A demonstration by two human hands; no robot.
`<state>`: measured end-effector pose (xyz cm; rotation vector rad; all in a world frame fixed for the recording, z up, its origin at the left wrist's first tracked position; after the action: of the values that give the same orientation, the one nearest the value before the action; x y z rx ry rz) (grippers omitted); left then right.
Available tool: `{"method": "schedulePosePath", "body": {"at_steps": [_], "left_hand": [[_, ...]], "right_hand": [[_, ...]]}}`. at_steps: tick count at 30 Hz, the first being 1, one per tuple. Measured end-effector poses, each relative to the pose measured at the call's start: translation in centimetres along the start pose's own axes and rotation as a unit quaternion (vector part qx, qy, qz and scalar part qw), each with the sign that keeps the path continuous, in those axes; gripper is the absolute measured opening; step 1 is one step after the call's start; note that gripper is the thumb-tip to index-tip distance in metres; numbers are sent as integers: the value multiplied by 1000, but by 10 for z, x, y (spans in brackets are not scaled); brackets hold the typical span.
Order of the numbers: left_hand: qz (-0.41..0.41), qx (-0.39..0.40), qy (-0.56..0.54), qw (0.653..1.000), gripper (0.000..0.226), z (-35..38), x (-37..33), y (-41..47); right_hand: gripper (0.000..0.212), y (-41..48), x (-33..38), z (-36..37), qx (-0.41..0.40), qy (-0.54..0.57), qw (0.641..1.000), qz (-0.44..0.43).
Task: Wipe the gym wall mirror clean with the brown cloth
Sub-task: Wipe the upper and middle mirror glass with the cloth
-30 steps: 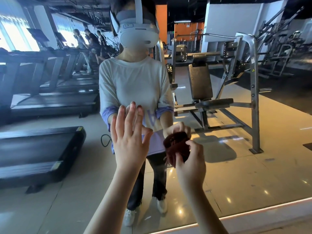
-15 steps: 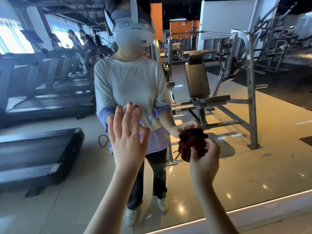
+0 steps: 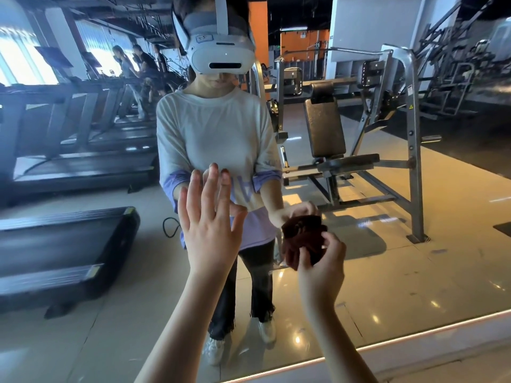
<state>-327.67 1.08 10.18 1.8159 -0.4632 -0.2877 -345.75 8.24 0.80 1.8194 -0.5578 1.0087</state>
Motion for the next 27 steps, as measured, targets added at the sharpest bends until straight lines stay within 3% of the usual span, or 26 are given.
{"method": "schedulePosePath", "body": {"at_steps": [3, 5, 9, 11, 15, 18, 22, 27], "left_hand": [[2, -2, 2, 1000, 71, 0, 1, 0], [6, -4, 4, 1000, 71, 0, 1, -1], [6, -3, 5, 1000, 71, 1, 1, -1], [3, -3, 4, 1000, 69, 1, 1, -1], [19, -17, -10, 1000, 55, 1, -6, -6], [21, -13, -23, 999, 47, 2, -10, -8], [13, 6, -33, 999, 49, -1, -10, -7], [0, 15, -40, 999, 57, -1, -16, 0]], "right_hand": [[46, -12, 10, 12, 46, -9, 997, -58], [44, 3, 12, 5, 32, 3, 997, -65], [43, 27, -5, -15, -39, 22, 999, 3], [46, 14, -5, -9, -22, 13, 999, 27], [45, 3, 16, 6, 39, 7, 997, -60], [42, 35, 25, -12, -12, 29, 996, -83], [43, 51, 15, -27, -83, 40, 995, -27], [43, 37, 34, -11, -12, 18, 992, -123]]}}
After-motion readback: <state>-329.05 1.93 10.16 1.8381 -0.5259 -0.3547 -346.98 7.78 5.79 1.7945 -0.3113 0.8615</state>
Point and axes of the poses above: each hand's wrist, its own y-axis towards the middle knuckle, its own z-axis out of the palm, x = y × z, the point moved 5 cm from there along y, towards the middle knuckle
